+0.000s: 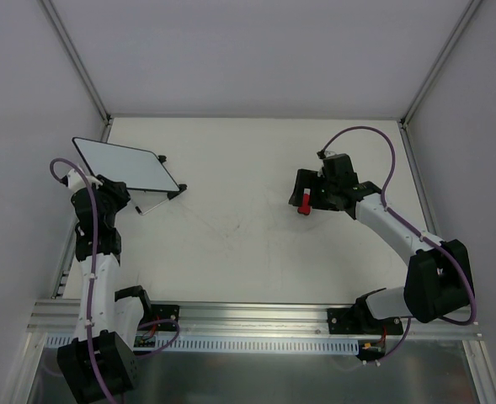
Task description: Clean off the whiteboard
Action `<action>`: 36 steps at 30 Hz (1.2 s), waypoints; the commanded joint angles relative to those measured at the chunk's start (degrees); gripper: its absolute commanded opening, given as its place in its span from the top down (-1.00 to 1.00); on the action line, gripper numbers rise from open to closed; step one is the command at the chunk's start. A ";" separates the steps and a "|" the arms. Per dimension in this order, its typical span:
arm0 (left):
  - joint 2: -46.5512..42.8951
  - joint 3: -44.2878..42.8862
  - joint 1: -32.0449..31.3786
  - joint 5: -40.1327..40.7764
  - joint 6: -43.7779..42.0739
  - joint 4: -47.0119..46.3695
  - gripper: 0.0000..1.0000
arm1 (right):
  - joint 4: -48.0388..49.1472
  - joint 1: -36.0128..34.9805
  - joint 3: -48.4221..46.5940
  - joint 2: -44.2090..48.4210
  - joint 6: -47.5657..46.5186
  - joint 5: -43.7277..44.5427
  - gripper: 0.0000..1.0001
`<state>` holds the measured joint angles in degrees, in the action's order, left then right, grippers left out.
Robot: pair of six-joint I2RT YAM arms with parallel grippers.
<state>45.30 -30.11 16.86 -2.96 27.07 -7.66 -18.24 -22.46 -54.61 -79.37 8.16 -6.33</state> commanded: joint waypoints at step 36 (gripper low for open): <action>-2.76 2.16 -2.36 -4.86 -7.82 0.01 0.00 | 1.54 0.31 0.64 -1.22 0.98 -1.05 -0.98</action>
<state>43.11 -26.30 15.31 -6.04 20.27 -6.70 -18.17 -22.46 -54.28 -80.34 8.56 -6.79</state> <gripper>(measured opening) 0.491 0.990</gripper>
